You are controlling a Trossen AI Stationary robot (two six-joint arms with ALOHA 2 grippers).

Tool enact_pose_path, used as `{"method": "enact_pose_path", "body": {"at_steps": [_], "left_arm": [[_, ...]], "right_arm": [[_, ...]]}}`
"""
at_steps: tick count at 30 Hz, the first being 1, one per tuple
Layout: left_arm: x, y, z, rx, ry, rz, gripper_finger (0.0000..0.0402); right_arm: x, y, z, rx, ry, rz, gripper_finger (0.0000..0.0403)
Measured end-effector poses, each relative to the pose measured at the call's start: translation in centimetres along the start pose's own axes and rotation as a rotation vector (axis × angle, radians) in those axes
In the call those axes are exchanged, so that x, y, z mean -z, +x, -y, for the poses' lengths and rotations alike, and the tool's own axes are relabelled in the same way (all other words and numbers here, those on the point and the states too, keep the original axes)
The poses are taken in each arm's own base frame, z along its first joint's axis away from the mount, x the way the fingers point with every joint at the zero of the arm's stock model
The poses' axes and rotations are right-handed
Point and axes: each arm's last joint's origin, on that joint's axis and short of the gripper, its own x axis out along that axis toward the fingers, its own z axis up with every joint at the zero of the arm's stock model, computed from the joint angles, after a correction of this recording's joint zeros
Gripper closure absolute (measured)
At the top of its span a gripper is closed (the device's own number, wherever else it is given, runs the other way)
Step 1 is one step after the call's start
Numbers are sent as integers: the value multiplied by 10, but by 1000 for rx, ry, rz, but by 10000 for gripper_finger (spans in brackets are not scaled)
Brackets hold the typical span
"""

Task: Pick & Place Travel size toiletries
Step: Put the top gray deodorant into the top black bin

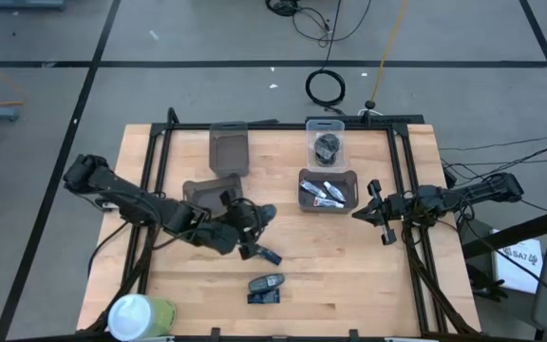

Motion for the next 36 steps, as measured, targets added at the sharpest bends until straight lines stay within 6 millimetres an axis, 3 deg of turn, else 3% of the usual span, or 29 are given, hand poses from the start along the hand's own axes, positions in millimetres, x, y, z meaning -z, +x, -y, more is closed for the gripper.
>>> {"method": "enact_pose_path", "body": {"at_steps": [5,8,20,28,36], "left_arm": [[24,32,-14,45,-27,29,213],[34,39,-31,35,-65,68,213],[69,26,-118,-132,-252,167,213],[66,26,-163,-284,-392,217,195],[72,34,-211,-416,-539,159,213]], "right_arm": [[0,0,0,0,0,0,403],[0,0,0,0,0,1,403],[0,0,0,0,0,0,403],[0,0,0,0,0,0,403],[0,0,0,0,0,1,403]]}}
